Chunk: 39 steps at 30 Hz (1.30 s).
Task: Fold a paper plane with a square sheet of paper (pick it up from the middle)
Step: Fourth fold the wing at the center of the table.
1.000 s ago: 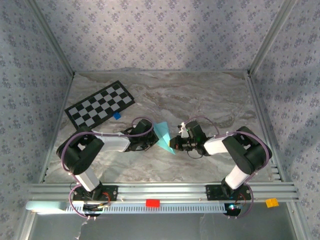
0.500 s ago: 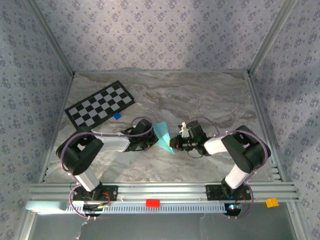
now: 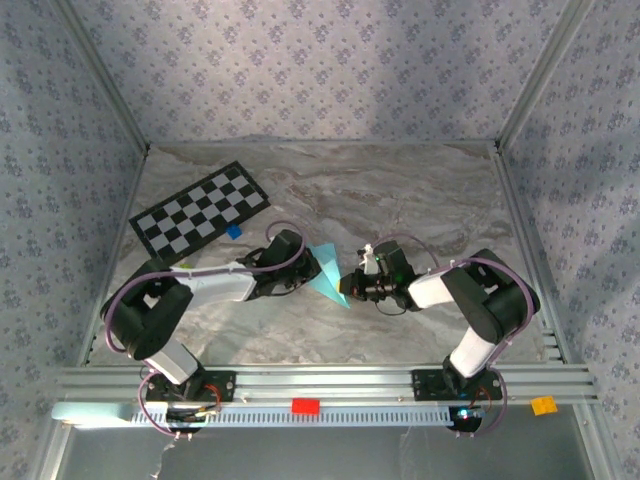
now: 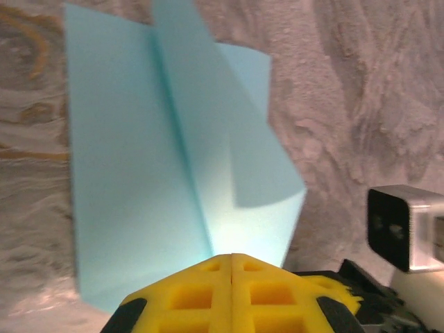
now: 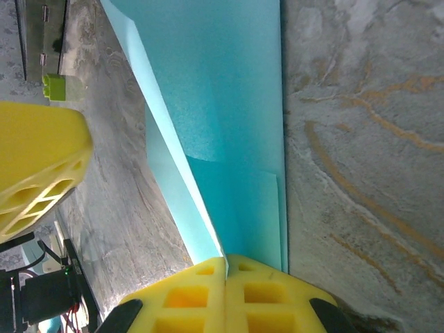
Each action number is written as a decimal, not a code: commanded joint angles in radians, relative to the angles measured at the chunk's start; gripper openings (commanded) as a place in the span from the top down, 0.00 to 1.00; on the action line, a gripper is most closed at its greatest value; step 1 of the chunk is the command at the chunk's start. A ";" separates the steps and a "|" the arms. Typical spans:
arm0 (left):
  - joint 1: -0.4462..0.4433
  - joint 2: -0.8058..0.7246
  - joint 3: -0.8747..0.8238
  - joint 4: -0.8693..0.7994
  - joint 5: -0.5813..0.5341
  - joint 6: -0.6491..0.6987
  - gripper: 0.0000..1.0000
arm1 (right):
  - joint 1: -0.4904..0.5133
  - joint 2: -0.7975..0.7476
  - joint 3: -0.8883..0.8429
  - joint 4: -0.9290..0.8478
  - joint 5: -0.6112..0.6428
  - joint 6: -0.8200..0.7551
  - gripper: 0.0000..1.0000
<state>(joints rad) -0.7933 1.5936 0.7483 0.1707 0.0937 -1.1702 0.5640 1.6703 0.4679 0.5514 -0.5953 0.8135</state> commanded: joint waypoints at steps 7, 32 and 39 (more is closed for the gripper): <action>-0.002 0.109 0.071 0.075 0.068 0.038 0.97 | 0.000 0.055 -0.018 -0.016 0.002 0.024 0.98; 0.007 0.229 0.121 0.093 0.090 0.026 0.98 | -0.004 0.080 0.003 -0.046 -0.020 0.036 0.96; 0.009 0.238 0.125 0.069 0.082 0.027 0.98 | -0.006 0.082 0.007 -0.054 -0.021 0.035 0.96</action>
<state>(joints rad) -0.7921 1.8084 0.8440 0.2611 0.1719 -1.1519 0.5426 1.6962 0.4702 0.5758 -0.6460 0.8497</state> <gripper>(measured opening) 0.044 0.050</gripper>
